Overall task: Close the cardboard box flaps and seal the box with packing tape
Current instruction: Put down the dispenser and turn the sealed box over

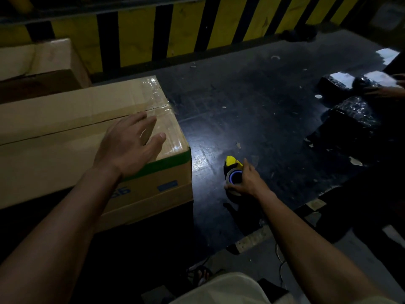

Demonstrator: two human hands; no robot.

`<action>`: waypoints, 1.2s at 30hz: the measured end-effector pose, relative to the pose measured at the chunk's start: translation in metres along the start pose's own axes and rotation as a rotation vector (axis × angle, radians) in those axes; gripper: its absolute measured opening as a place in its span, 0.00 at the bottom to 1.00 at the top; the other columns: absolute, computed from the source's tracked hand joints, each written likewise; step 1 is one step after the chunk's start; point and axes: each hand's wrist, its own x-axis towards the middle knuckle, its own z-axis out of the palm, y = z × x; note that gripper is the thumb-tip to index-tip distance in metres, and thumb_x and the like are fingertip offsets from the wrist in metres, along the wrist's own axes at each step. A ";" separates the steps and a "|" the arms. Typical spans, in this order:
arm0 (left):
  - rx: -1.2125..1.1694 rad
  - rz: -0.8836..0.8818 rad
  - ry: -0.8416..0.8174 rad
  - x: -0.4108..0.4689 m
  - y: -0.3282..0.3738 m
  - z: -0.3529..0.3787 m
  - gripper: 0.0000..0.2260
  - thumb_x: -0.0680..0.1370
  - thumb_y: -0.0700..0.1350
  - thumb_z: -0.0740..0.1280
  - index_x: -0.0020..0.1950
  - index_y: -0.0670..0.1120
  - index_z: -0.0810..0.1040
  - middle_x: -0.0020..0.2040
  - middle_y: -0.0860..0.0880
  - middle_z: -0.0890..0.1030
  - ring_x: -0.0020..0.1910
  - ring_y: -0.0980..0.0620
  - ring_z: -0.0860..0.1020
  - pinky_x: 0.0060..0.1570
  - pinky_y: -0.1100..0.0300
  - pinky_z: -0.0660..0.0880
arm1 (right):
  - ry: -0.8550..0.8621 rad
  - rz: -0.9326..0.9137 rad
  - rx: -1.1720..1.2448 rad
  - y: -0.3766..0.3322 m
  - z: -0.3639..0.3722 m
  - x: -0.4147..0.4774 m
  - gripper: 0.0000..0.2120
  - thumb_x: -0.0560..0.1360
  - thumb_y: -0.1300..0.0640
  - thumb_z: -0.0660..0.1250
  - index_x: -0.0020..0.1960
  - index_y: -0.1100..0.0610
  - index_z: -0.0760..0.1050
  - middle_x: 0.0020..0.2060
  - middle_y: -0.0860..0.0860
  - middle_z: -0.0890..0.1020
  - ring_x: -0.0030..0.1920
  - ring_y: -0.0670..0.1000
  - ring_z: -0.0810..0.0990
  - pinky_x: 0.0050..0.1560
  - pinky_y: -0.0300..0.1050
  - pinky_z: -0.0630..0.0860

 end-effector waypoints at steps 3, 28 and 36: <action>-0.013 -0.030 0.006 -0.004 0.003 -0.004 0.28 0.80 0.65 0.59 0.78 0.55 0.65 0.79 0.54 0.64 0.77 0.49 0.61 0.72 0.47 0.60 | 0.093 -0.135 0.041 -0.038 -0.020 -0.006 0.48 0.73 0.42 0.71 0.79 0.62 0.49 0.79 0.58 0.55 0.77 0.57 0.57 0.74 0.54 0.61; 0.075 -0.598 0.262 -0.100 -0.188 -0.085 0.25 0.81 0.58 0.59 0.74 0.45 0.71 0.74 0.42 0.71 0.72 0.40 0.66 0.71 0.43 0.65 | 0.069 -0.159 0.202 -0.275 -0.070 -0.053 0.46 0.75 0.37 0.67 0.80 0.51 0.43 0.73 0.63 0.68 0.67 0.65 0.72 0.66 0.59 0.70; -0.425 -1.001 0.250 -0.094 -0.209 -0.109 0.39 0.65 0.68 0.74 0.68 0.46 0.76 0.64 0.42 0.80 0.59 0.39 0.78 0.56 0.49 0.76 | 0.038 -0.203 0.252 -0.288 -0.074 -0.044 0.19 0.76 0.37 0.64 0.53 0.53 0.76 0.43 0.52 0.81 0.41 0.51 0.79 0.45 0.50 0.76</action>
